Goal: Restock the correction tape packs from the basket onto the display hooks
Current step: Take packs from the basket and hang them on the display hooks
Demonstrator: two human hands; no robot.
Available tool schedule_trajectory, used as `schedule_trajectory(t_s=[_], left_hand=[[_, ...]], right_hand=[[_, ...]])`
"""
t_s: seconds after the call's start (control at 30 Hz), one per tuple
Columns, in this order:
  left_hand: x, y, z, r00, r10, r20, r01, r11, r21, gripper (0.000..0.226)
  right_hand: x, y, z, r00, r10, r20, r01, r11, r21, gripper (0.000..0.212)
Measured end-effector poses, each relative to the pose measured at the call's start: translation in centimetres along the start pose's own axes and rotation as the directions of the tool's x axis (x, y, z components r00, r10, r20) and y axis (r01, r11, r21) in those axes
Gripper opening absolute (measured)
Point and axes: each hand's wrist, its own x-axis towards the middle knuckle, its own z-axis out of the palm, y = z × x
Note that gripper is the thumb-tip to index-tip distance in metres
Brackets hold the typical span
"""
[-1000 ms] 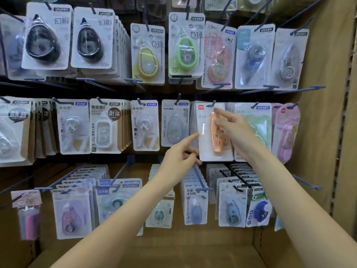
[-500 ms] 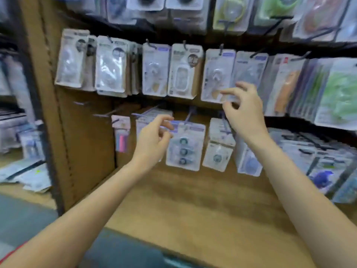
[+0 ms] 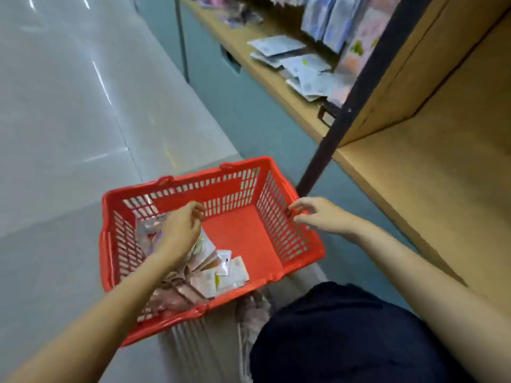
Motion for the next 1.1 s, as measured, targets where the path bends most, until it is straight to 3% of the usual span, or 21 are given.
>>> schedule_trajectory(t_s=[0.07,0.13,0.23,0.33,0.47,0.53,0.6,0.7,0.77,0.8,0.87,0.97,1.03,1.1], left_hand=[[0.0,-4.0,1.1,0.996,-0.049,0.068,0.04,0.991,0.13,0.034],[0.0,-7.0,1.9,0.983,-0.096,0.154,0.052,0.961,0.273,0.042],[-0.5,-9.6,2.5,0.967,-0.192,0.167,0.103,0.895,0.435,0.044],[-1.2,-11.7,2.5,0.938,-0.247,0.245,0.124,0.895,0.429,0.047],[-0.9,-13.0,2.7,0.916,-0.235,0.324,0.097,0.916,0.389,0.05],[-0.5,-13.3,3.1,0.925,-0.235,0.298,0.11,0.917,0.384,0.051],[-0.3,-13.2,3.7,0.93,-0.251,0.27,0.135,0.914,0.384,0.052],[-0.5,-12.6,4.2,0.925,-0.301,0.233,0.201,0.907,0.371,0.055],[-0.9,-12.3,4.3,0.932,-0.299,0.206,0.212,0.908,0.361,0.056],[-1.3,-12.3,4.2,0.95,-0.246,0.194,0.158,0.911,0.38,0.054],[-1.9,-12.1,4.3,0.976,-0.01,0.216,-0.087,0.896,0.435,0.05],[-2.7,-11.4,5.8,0.872,0.239,0.427,-0.424,0.804,0.417,0.059],[-3.0,-10.5,7.6,0.761,0.207,0.615,-0.508,0.78,0.365,0.059],[-2.7,-10.3,10.1,0.655,0.065,0.753,-0.542,0.734,0.409,0.048]], right_hand=[[3.5,1.8,2.6,0.989,0.083,0.12,-0.09,0.995,0.054,0.03],[7.0,2.9,4.9,0.974,0.093,0.209,-0.093,0.996,-0.01,0.035],[11.7,3.7,9.0,0.945,0.097,0.312,-0.073,0.993,-0.088,0.042],[15.1,3.6,14.7,0.888,0.111,0.446,-0.065,0.991,-0.115,0.054],[16.7,4.0,22.9,0.781,0.164,0.602,-0.073,0.982,-0.173,0.088],[17.0,4.2,24.7,0.825,0.175,0.537,-0.139,0.985,-0.107,0.088],[17.6,4.4,24.9,0.904,0.14,0.404,-0.162,0.986,0.023,0.069],[17.8,4.1,24.6,0.944,0.118,0.309,-0.16,0.981,0.113,0.041],[17.7,3.4,24.5,0.954,0.127,0.272,-0.181,0.966,0.184,0.034],[17.8,3.1,24.1,0.949,0.129,0.286,-0.2,0.952,0.232,0.035],[18.4,2.8,22.1,0.954,0.138,0.268,-0.215,0.934,0.284,0.04],[19.0,2.9,16.5,0.987,0.11,0.116,-0.129,0.978,0.163,0.036],[18.2,2.7,12.5,0.997,0.048,0.062,-0.048,0.999,0.01,0.037],[16.9,2.8,9.6,0.998,-0.034,0.057,0.041,0.992,-0.119,0.044]])
